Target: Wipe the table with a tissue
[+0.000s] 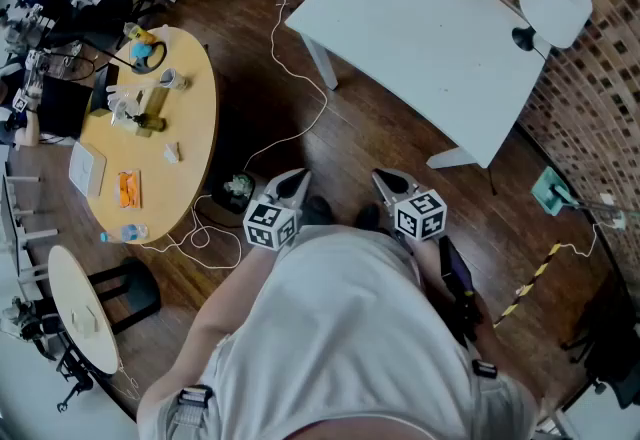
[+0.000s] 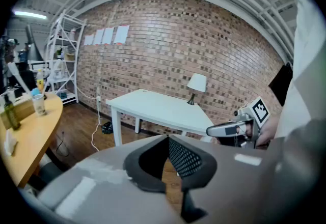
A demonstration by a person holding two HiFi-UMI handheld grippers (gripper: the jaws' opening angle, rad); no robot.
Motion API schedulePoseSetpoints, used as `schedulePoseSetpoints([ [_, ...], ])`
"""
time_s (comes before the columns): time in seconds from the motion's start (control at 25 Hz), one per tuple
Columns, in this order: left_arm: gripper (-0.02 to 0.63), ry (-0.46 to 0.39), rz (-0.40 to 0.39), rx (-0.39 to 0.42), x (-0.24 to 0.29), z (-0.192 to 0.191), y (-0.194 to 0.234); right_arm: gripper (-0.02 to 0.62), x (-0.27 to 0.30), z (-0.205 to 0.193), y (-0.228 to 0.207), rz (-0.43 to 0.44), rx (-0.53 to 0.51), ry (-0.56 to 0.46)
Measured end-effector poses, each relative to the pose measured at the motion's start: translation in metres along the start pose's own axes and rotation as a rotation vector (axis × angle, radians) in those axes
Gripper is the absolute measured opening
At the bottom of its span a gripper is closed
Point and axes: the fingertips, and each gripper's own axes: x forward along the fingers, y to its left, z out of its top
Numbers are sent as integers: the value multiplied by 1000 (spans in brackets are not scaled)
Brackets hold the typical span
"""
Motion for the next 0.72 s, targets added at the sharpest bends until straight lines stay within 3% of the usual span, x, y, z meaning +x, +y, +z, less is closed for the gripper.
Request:
schedulePoseSetpoints([
  [0.32,5,-101,165,-145,-27,2,84,8,64,28,24,91,-115,74],
  [0.72,5,-154,112,-182,-39,24,173,8,144,57,70,79,-165,132],
])
